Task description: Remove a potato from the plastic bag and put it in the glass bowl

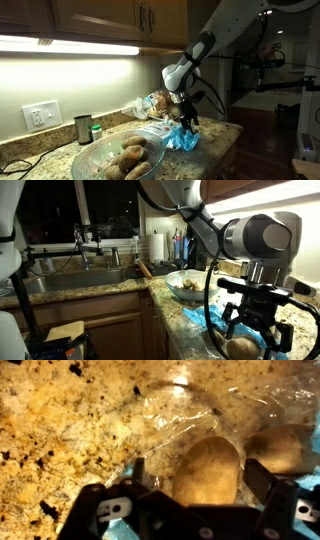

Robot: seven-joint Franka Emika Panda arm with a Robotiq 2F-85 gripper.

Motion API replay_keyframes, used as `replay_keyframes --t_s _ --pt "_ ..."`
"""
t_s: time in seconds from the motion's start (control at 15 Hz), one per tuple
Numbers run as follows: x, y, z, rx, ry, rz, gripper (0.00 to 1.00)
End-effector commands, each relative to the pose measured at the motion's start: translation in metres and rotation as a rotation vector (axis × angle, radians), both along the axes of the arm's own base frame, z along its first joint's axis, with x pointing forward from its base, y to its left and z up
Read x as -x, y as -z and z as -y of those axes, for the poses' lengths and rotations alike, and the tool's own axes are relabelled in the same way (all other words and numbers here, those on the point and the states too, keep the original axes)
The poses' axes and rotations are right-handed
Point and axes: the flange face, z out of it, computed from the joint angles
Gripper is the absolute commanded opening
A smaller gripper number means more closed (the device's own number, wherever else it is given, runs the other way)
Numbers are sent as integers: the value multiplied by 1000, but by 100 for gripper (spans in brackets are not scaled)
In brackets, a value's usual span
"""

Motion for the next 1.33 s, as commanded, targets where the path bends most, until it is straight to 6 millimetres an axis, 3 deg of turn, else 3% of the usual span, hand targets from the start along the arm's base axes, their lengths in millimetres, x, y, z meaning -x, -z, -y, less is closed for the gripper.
replay_keyframes --t_s 0.0,1.27 --pt "9 -6 2 17 -14 24 100" --pt "3 10 1 -29 -34 105 100"
